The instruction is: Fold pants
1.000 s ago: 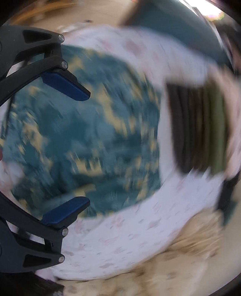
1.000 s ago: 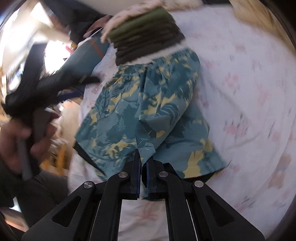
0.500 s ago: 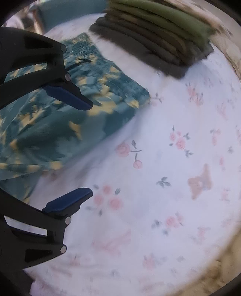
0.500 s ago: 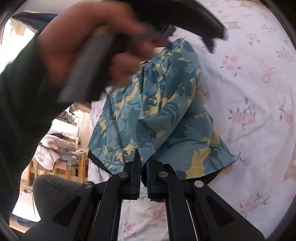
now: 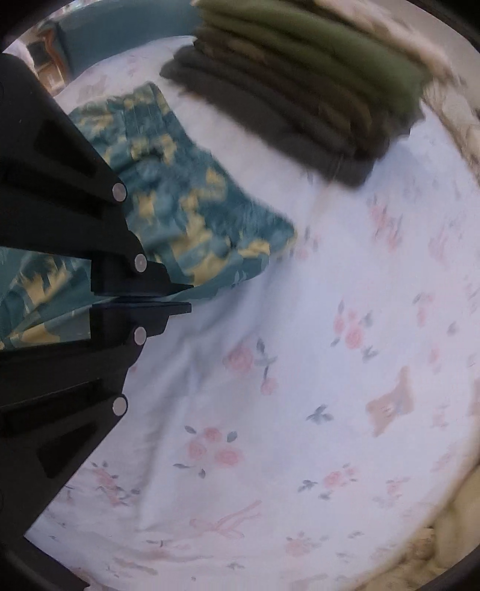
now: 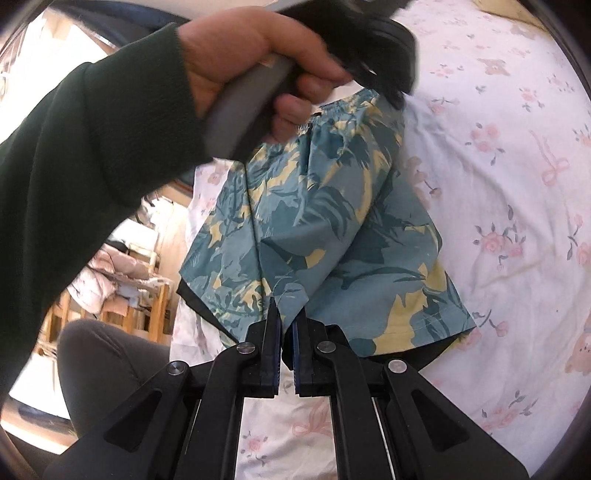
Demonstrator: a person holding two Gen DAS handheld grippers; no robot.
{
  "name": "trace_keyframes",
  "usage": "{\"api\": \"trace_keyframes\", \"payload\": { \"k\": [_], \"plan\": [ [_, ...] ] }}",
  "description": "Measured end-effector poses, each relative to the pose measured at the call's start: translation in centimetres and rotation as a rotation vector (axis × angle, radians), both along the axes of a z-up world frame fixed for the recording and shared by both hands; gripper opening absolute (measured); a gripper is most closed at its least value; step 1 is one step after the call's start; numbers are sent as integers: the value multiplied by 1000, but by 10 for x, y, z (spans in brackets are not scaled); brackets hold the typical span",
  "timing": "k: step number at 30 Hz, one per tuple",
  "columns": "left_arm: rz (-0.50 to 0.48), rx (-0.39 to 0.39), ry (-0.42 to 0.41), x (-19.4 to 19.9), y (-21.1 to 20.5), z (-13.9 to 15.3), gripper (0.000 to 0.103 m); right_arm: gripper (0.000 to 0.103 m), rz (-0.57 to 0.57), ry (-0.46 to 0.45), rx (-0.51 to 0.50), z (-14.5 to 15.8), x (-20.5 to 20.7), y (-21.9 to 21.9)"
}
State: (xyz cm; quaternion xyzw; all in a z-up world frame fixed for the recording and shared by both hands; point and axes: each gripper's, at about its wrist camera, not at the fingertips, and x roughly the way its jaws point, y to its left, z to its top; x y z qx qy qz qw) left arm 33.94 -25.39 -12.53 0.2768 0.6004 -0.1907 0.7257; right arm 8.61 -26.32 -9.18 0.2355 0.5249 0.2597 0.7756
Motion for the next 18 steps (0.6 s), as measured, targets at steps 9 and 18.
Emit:
{"api": "trace_keyframes", "payload": {
  "k": [9, 18],
  "plan": [
    [56, -213, -102, -2, 87, 96, 0, 4, 48, -99, 154, 31, -3, 16],
    [172, -221, -168, 22, 212, 97, 0, 4, 126, -96, 229, 53, 44, 113]
  ]
}}
